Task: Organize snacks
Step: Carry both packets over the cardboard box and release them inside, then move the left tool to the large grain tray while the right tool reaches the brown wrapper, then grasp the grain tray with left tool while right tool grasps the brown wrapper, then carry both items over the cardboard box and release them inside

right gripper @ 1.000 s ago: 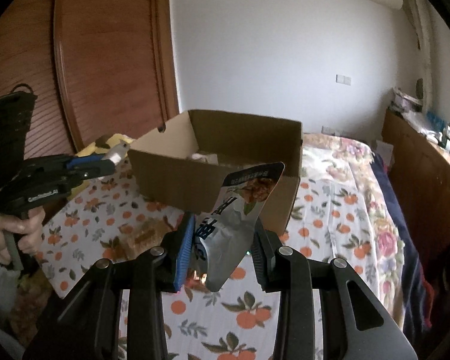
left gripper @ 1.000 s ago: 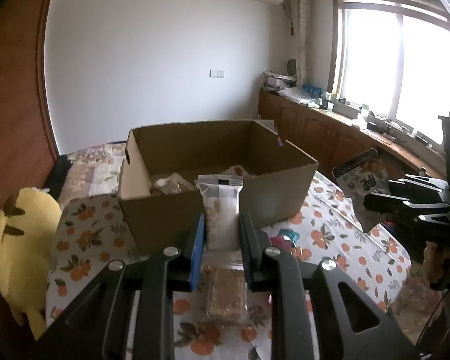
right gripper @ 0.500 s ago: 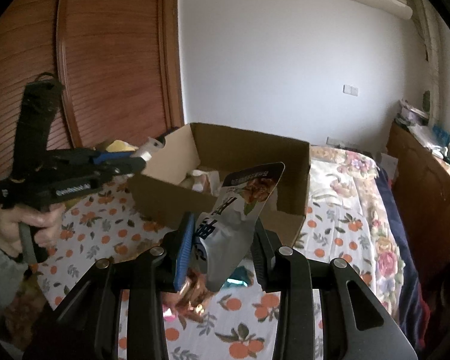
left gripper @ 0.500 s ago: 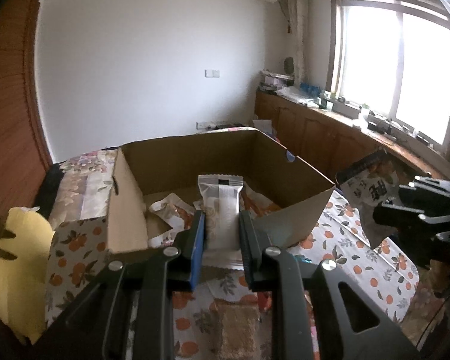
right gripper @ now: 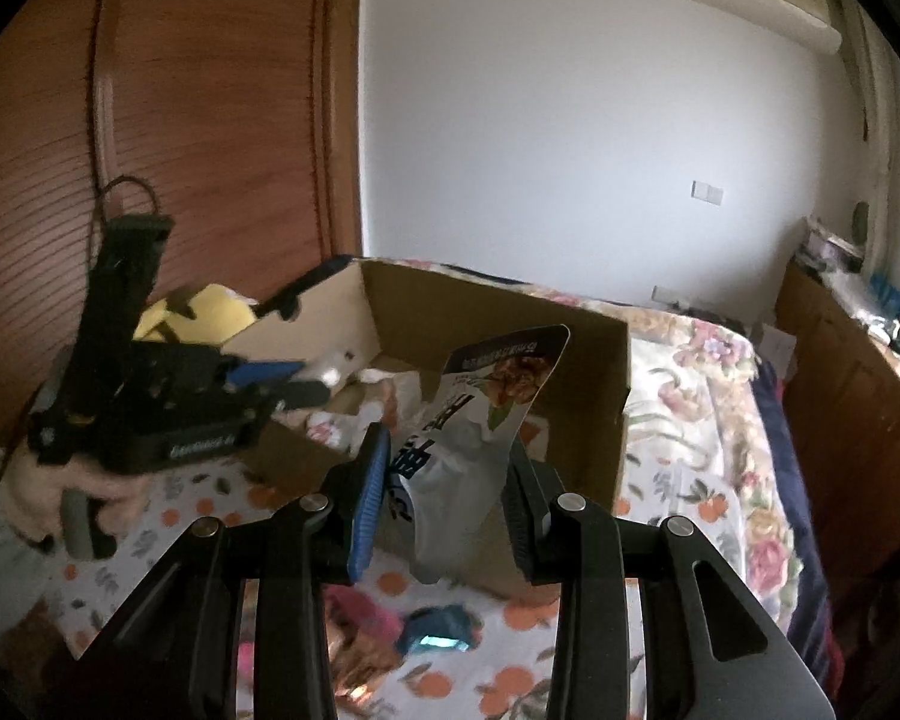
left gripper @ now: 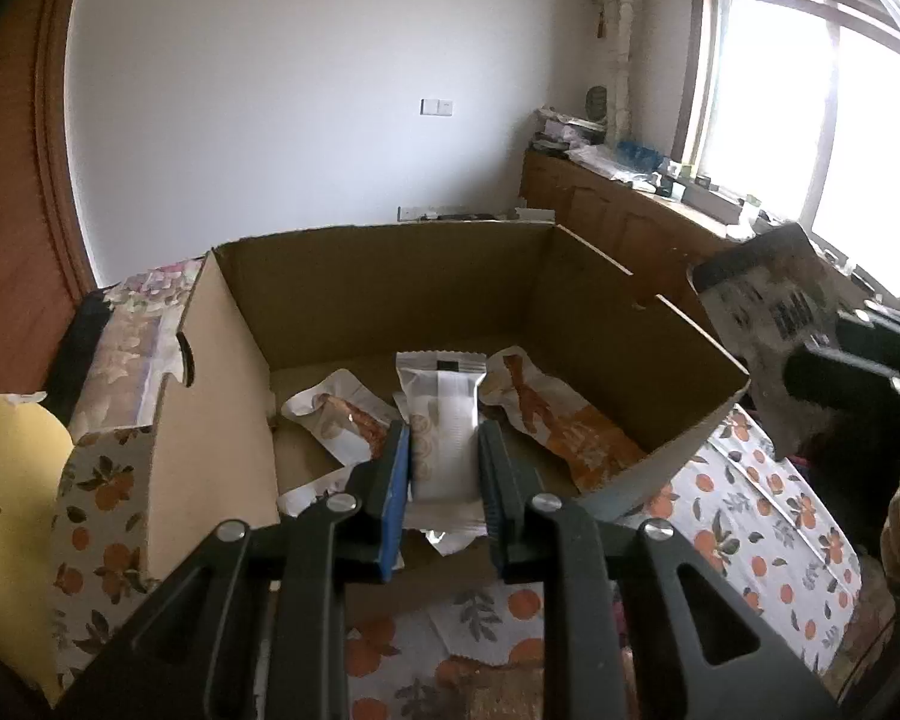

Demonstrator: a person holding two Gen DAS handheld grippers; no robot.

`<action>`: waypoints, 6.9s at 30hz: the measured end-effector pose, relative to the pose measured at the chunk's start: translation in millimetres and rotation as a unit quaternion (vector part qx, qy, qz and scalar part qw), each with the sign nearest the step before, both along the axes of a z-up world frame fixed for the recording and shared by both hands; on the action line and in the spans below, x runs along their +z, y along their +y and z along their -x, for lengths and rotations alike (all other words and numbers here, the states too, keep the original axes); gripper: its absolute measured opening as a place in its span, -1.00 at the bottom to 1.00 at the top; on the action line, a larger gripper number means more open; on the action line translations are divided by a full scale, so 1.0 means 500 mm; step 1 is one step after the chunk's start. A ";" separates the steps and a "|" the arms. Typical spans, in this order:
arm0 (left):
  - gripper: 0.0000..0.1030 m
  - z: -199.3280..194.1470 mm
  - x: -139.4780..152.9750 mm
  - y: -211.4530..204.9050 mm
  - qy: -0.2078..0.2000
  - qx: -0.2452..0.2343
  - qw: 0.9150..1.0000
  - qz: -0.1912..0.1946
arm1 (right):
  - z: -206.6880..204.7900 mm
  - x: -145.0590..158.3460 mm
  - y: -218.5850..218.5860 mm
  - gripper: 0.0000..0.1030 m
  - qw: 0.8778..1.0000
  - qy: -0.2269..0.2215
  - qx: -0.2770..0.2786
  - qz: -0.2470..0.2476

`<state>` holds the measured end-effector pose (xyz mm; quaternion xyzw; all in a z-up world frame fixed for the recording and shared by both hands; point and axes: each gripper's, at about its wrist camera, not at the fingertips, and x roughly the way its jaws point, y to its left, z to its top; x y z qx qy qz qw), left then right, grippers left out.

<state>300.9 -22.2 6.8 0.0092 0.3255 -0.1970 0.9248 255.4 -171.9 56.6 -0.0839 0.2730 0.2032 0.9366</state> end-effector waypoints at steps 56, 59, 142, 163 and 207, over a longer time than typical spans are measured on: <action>-0.06 0.241 -0.071 0.008 0.017 -0.020 1.000 -0.015 | 0.080 -0.119 -0.008 -0.10 0.993 0.065 -0.031 -0.092; -0.06 0.244 -0.092 0.009 0.029 -0.018 0.999 -0.019 | 0.093 -0.140 -0.011 -0.09 0.992 0.076 -0.034 -0.096; 0.18 0.215 -0.206 -0.020 0.099 -0.019 0.991 -0.092 | 0.108 -0.294 0.012 -0.61 0.982 0.176 -0.054 -0.030; -0.11 0.294 -0.156 0.026 0.072 0.001 0.996 -0.045 | 0.203 -0.225 -0.036 -0.61 0.987 0.144 -0.042 -0.066; -0.11 0.333 0.086 0.018 -0.043 -0.001 0.999 -0.019 | 0.229 -0.040 -0.077 -0.61 0.993 0.067 -0.025 -0.090</action>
